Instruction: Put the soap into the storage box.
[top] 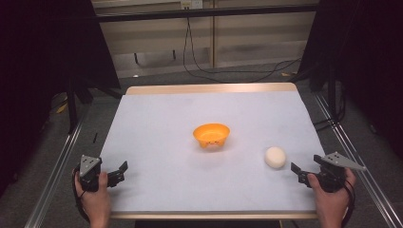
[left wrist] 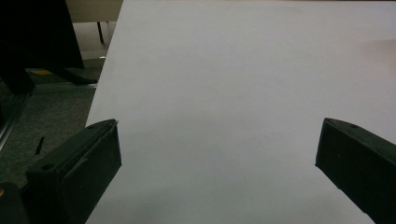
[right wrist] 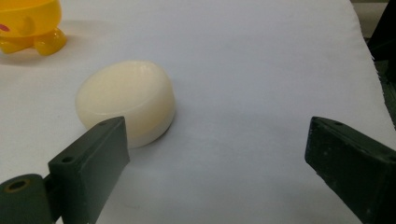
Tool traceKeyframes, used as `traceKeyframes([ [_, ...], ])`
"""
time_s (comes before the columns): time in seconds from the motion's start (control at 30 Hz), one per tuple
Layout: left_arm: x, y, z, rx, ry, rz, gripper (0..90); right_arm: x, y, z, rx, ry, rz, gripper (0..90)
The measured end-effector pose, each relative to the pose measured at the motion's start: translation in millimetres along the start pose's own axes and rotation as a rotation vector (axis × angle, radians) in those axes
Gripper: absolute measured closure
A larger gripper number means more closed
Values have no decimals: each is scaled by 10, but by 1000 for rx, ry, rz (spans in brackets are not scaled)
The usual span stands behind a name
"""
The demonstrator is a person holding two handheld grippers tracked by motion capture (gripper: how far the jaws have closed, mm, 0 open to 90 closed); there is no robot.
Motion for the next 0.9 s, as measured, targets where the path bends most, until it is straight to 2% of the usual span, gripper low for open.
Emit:
traceKeyframes([
  [0.17,30,2,-21,-15,17,-18,0,-30,-2,-22,-52,-26,29,90],
  [0.3,39,3,-45,-44,32,-30,0,-31,2,-4,-80,1,35,92],
  [0.37,40,3,-48,-46,37,-30,0,-25,10,0,-90,36,33,92],
  [0.53,46,3,-53,-51,45,-36,0,-40,54,-11,-138,40,53,113],
  [0.63,49,3,-51,-49,39,-44,0,-66,136,-8,-206,49,68,123],
  [0.77,57,2,-57,-53,39,-51,0,-87,202,5,-234,53,79,125],
  [0.9,79,0,-65,-67,50,-78,0,-78,267,-3,-269,73,80,126],
])
Point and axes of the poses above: each handheld gripper's, and its own axes: z roughly backward along the jaws, y roughly out of its top, x roughly to its right, the point moved 4 cm from there along -z, roughly forward along the jaws, and after that the axes turned 8 degrees about -x, right-handed, at the moved point
